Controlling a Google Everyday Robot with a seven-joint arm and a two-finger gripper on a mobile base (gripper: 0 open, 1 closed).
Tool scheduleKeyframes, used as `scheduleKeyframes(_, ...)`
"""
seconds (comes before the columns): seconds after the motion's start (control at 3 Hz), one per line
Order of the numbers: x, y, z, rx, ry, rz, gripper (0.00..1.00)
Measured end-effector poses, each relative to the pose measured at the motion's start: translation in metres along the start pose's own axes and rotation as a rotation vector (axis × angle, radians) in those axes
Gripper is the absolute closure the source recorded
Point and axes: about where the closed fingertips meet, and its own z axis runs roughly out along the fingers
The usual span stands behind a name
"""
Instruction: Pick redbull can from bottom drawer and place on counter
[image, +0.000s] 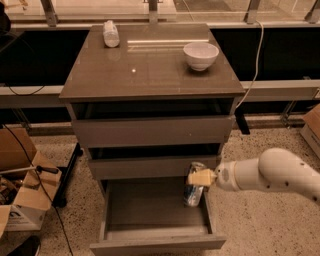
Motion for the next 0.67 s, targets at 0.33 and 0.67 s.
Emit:
scheduleKeyframes(0.33, -0.069, 0.031, -0.049, 0.053, -0.048, -0.107, 1.0)
scheduleKeyframes(0.67, -0.151, 0.103, -0.103, 0.092, -0.103, -0.245, 1.0)
